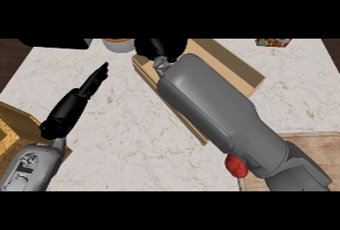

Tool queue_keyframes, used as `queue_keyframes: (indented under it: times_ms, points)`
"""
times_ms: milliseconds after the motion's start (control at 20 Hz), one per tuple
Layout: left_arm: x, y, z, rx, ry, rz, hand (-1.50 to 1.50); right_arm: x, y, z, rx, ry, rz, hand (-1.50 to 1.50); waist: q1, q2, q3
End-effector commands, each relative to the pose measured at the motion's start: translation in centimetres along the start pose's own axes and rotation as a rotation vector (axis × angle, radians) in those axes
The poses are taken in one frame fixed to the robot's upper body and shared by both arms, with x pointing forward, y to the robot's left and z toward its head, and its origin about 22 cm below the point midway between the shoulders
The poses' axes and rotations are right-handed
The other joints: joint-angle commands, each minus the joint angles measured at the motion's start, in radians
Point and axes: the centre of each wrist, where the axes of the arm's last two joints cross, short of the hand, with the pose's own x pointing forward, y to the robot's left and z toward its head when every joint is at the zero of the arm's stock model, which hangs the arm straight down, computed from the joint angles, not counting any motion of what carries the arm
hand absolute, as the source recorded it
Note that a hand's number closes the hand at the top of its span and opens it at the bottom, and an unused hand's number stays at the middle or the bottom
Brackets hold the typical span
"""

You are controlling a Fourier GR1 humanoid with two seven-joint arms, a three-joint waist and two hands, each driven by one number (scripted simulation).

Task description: Pick the pear from the cutting board and place it in the cardboard box

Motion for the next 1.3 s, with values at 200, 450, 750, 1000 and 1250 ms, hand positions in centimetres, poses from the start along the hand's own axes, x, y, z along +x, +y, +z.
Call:
queue_keyframes:
  times_ms: [200,450,750,1000,1250]
  points:
    - [1.1,0.0,0.3,0.022,0.020,0.007,0.00,-2.0,-0.6,-5.0,0.067,0.113,0.124,1.50,-0.030,0.002,0.003]
    - [0.7,0.3,0.4,0.034,0.009,0.004,0.00,-4.7,1.2,-5.6,0.327,0.202,0.160,1.50,-0.037,0.005,0.003]
    - [0.3,0.1,1.3,0.050,0.008,0.008,0.00,-9.1,2.2,-6.4,0.518,0.197,0.203,1.50,-0.050,-0.002,0.003]
    - [-0.5,-1.0,1.2,0.048,0.016,0.006,0.00,-11.3,3.3,-6.4,0.665,0.241,0.212,-1.50,-0.057,-0.002,0.003]
    - [0.1,0.8,1.8,0.054,0.018,-0.005,0.00,-13.7,3.2,-6.5,0.688,0.087,0.067,-1.50,-0.052,-0.001,0.004]
